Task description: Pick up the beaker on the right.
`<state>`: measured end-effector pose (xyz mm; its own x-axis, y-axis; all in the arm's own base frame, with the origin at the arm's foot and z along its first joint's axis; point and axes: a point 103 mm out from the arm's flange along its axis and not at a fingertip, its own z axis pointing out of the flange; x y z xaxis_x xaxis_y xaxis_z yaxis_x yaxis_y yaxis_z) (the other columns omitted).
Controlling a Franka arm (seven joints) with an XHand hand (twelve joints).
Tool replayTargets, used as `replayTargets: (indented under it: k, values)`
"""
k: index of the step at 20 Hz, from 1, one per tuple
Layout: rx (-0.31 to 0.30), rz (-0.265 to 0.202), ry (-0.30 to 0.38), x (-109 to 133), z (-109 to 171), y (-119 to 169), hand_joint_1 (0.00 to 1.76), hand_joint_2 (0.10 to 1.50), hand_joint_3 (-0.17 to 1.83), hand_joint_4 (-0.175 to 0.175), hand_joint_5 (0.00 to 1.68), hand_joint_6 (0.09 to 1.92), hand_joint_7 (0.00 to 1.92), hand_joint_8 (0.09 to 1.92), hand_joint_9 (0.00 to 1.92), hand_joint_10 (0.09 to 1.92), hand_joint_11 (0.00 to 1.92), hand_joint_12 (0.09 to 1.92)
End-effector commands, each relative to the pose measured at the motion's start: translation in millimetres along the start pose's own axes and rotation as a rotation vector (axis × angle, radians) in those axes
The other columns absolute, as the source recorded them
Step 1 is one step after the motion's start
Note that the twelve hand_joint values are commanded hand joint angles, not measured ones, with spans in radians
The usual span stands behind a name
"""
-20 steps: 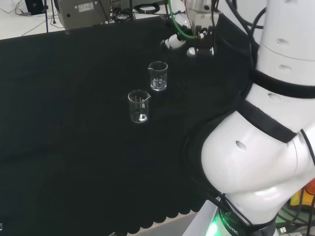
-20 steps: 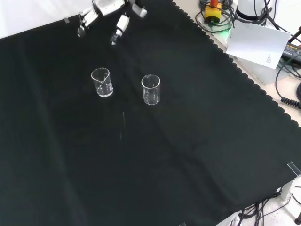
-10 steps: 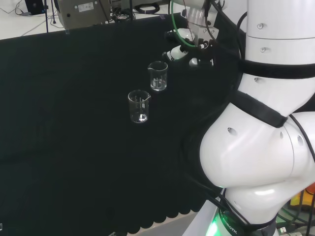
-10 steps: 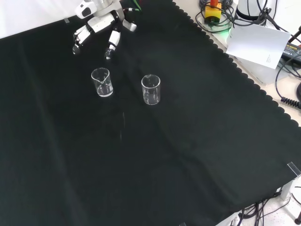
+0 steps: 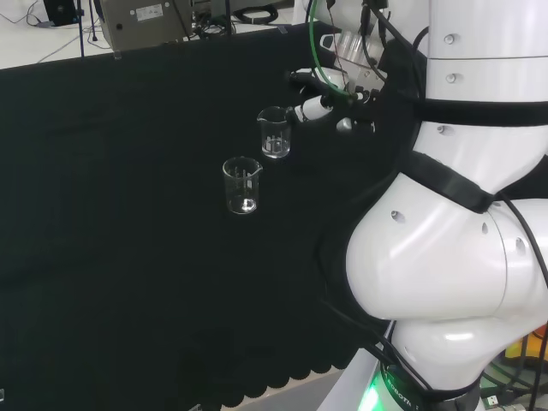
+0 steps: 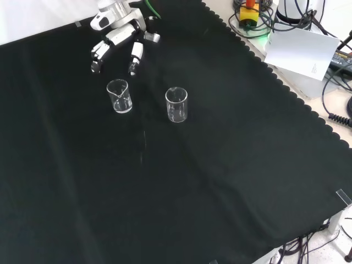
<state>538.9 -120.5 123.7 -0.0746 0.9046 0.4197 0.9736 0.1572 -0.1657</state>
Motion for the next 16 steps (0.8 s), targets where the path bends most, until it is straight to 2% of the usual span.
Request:
replayTargets:
  k: [1, 7, 10, 16]
  values:
    - [0.041, -0.096, 0.101, -6.7, 23.4, 9.4, 0.82, 0.91, -0.17, -0.021, 0.34, 0.09, 0.15, 0.66, 0.36, 0.67, 0.07, 1.42]
    - [0.054, -0.12, 0.157, -7.6, 35.1, 16.3, 0.81, 0.88, -0.17, -0.017, 0.31, 0.09, 0.05, 0.62, 0.26, 0.62, 0.03, 1.41]
    - [0.02, -0.121, 0.174, -7.5, 39.9, 19.1, 0.81, 0.88, -0.17, -0.017, 0.29, 0.09, 0.04, 0.61, 0.24, 0.62, 0.01, 1.4]
    - [0.006, -0.134, 0.244, -7.9, 49.8, 26.0, 0.85, 0.86, -0.17, -0.017, 0.31, 0.09, 0.12, 0.64, 0.27, 0.63, 0.0, 1.4]
